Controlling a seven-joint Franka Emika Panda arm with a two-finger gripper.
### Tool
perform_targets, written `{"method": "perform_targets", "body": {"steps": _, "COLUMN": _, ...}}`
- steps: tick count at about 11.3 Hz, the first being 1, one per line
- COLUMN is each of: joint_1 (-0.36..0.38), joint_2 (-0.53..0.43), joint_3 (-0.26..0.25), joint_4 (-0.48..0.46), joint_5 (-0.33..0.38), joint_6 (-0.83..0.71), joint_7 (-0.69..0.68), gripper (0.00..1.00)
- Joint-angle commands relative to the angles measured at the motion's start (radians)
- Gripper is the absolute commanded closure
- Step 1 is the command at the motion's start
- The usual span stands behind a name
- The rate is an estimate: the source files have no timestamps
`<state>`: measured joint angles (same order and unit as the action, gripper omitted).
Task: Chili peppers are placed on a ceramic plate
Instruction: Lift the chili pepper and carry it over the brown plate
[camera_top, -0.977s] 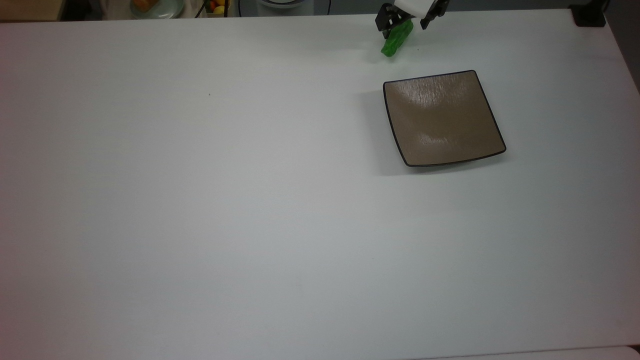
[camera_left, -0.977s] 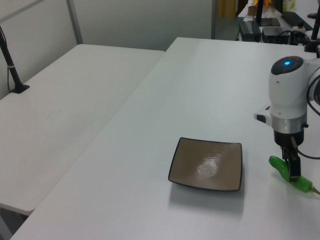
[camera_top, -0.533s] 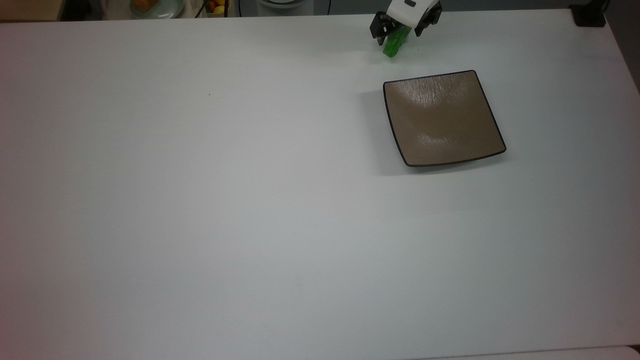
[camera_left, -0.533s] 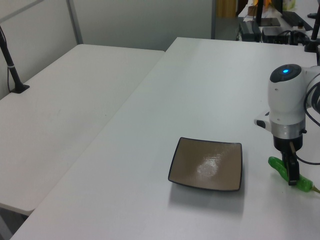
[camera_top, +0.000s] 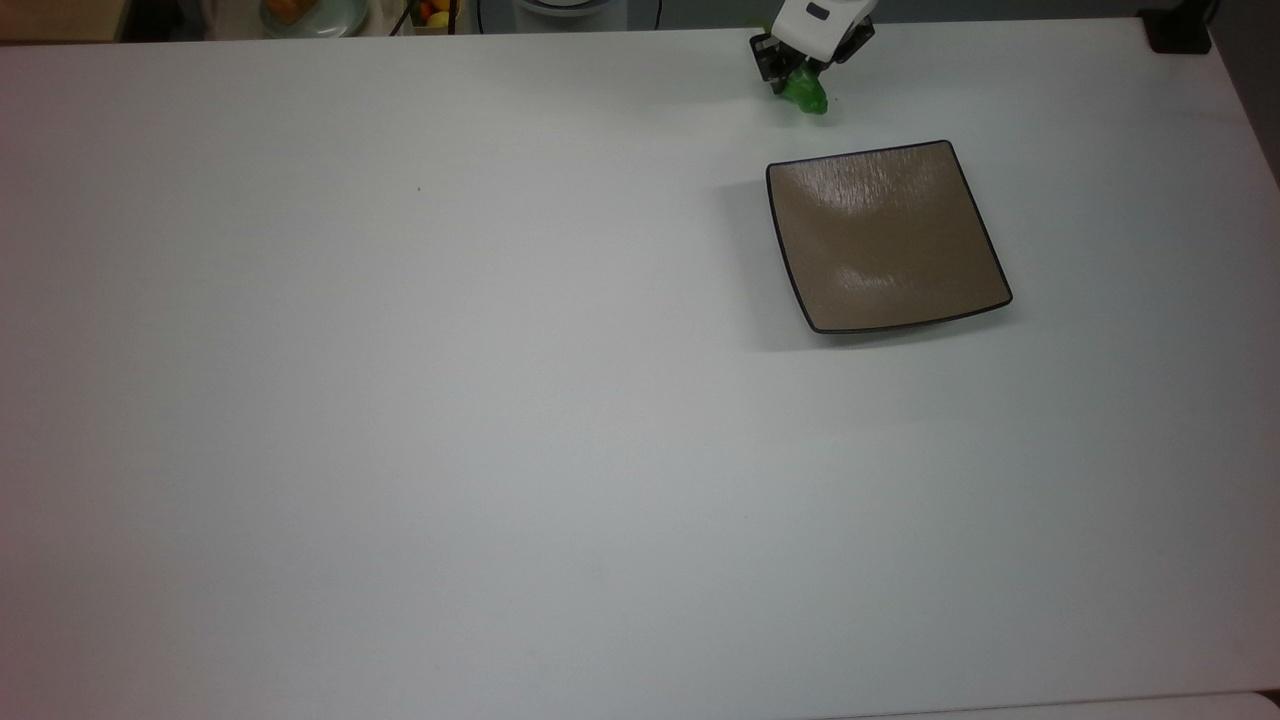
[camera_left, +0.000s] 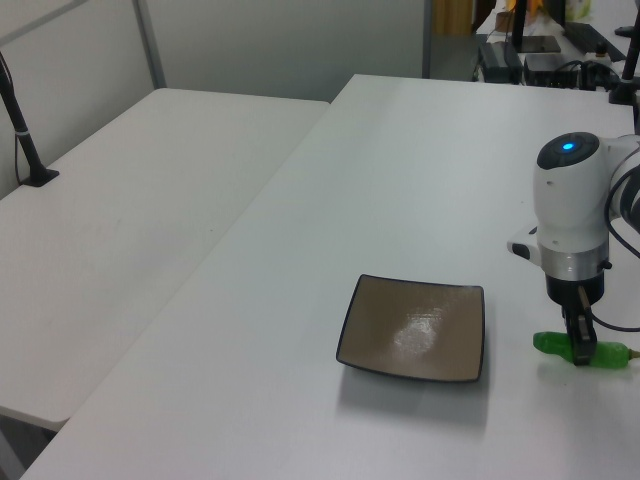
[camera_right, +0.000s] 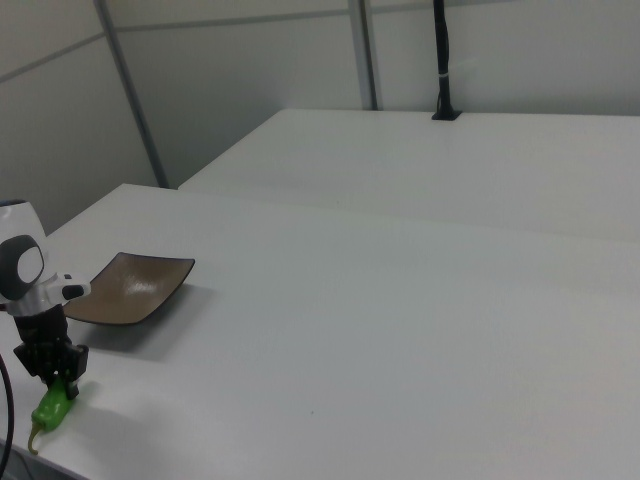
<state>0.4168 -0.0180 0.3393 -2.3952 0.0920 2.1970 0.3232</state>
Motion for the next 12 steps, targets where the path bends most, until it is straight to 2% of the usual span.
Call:
{"method": "perform_targets", "body": {"steps": 1, "joint_1": -0.038, "joint_2": -0.020, "joint_3": 0.001, "joint_4": 0.060, "joint_5": 0.012, "joint_6": -0.069, "joint_7": -0.024, "gripper": 0.81}}
{"method": "perform_targets", "body": {"steps": 4, "joint_1": -0.073, "joint_2": -0.034, "joint_3": -0.003, "joint_4": 0.187, "joint_5": 0.012, "joint_6": -0.192, "joint_7": -0.042, "gripper": 0.81}}
{"method": "perform_targets", "body": {"steps": 7, "joint_1": -0.099, "joint_2": -0.002, "joint_3": -0.009, "joint_4": 0.376, "joint_5": 0.014, "joint_6": -0.308, "joint_7": -0.035, "gripper": 0.81}}
{"method": "perform_targets", "body": {"steps": 9, "joint_1": -0.111, "joint_2": 0.094, "joint_3": -0.019, "joint_4": 0.549, "joint_5": 0.014, "joint_6": -0.393, "joint_7": -0.030, "gripper": 0.81}}
{"method": "perform_targets", "body": {"steps": 12, "joint_1": -0.104, "joint_2": 0.226, "joint_3": -0.065, "joint_4": 0.717, "joint_5": 0.012, "joint_6": -0.422, "joint_7": -0.029, "gripper": 0.81}}
